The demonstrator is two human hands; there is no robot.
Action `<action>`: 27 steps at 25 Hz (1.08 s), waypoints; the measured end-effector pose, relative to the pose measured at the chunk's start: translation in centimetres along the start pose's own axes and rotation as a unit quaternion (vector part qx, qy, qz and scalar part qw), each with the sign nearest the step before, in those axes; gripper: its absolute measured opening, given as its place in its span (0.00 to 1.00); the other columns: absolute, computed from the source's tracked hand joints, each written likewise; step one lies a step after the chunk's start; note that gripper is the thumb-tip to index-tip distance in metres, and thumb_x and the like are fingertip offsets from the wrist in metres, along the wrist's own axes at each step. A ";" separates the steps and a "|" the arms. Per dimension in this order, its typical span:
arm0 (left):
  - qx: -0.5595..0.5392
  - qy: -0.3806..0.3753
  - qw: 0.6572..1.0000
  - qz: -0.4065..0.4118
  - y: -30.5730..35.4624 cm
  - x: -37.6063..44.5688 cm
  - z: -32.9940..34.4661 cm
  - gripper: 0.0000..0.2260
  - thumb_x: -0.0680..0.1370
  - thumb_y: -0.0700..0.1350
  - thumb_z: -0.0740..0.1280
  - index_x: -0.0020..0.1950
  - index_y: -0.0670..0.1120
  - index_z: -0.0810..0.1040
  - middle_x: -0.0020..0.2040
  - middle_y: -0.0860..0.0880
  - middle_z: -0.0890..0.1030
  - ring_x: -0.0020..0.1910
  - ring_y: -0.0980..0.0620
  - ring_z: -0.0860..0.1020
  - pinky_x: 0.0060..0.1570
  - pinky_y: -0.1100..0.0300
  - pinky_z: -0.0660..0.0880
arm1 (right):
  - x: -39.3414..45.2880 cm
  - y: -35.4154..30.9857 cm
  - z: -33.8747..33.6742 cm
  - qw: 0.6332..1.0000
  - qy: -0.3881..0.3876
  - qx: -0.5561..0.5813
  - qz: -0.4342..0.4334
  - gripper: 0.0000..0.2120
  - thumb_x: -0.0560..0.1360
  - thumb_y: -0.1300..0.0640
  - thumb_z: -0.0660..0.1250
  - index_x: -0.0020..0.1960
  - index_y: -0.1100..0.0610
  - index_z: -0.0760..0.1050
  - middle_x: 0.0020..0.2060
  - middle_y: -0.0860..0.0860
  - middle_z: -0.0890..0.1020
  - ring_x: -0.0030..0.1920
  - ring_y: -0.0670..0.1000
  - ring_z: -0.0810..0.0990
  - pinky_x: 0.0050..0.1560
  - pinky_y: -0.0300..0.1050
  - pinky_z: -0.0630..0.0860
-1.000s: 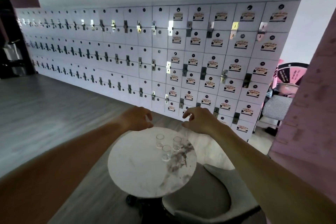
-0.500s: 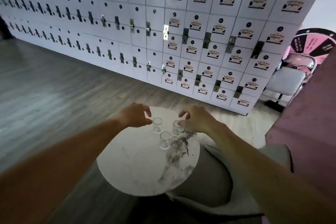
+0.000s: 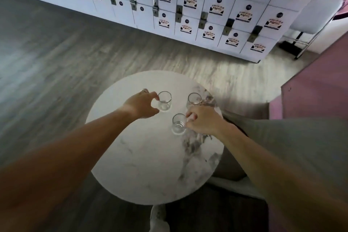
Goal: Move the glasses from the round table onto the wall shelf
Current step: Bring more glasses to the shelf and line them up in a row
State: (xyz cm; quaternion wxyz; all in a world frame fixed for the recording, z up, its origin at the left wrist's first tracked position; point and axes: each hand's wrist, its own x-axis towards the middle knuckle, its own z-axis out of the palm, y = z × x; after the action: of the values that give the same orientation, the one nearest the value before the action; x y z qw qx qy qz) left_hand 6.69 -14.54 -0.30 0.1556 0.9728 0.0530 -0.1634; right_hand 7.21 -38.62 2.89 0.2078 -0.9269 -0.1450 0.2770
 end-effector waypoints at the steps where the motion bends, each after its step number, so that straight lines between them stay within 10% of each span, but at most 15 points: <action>1: 0.000 -0.002 1.000 0.000 -0.5 1.0 0.8 0.24 0.73 0.53 0.71 0.69 0.56 0.70 0.66 0.46 0.70 0.61 0.45 0.75 0.58 0.52 0.72 | 0.8 0.5 0.8 1.000 -0.004 0.004 0.005 0.14 0.71 0.49 0.69 0.55 0.48 0.79 0.52 0.49 0.80 0.50 0.51 0.80 0.52 0.48 0.78; 10: -0.025 -0.003 0.999 0.040 -1.6 7.5 6.7 0.16 0.74 0.51 0.70 0.62 0.55 0.78 0.65 0.46 0.72 0.62 0.44 0.76 0.62 0.52 0.71 | 5.5 4.8 7.5 1.000 -0.015 -0.009 -0.007 0.13 0.74 0.47 0.69 0.58 0.48 0.79 0.63 0.53 0.76 0.64 0.54 0.73 0.61 0.48 0.69; 16: -0.039 0.067 0.995 0.063 -1.4 8.0 7.1 0.10 0.77 0.51 0.69 0.52 0.47 0.82 0.56 0.42 0.79 0.55 0.40 0.78 0.55 0.51 0.72 | 5.6 4.7 8.2 0.998 0.045 -0.024 -0.047 0.12 0.75 0.49 0.71 0.55 0.53 0.81 0.53 0.54 0.78 0.54 0.54 0.77 0.57 0.44 0.71; 27: -0.068 0.169 0.975 0.125 1.2 3.6 -9.6 0.08 0.74 0.52 0.72 0.40 0.51 0.78 0.40 0.48 0.77 0.42 0.45 0.77 0.43 0.55 0.71 | 2.9 -4.0 -8.0 0.977 0.180 -0.013 -0.110 0.12 0.72 0.41 0.72 0.45 0.49 0.79 0.44 0.49 0.79 0.44 0.49 0.78 0.44 0.42 0.75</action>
State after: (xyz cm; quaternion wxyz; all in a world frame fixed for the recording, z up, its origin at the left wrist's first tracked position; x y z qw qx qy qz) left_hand 13.11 -12.39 7.45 0.2296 0.9724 -0.0322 0.0278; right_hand 13.47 -36.41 9.52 0.2481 -0.9424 -0.2100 0.0789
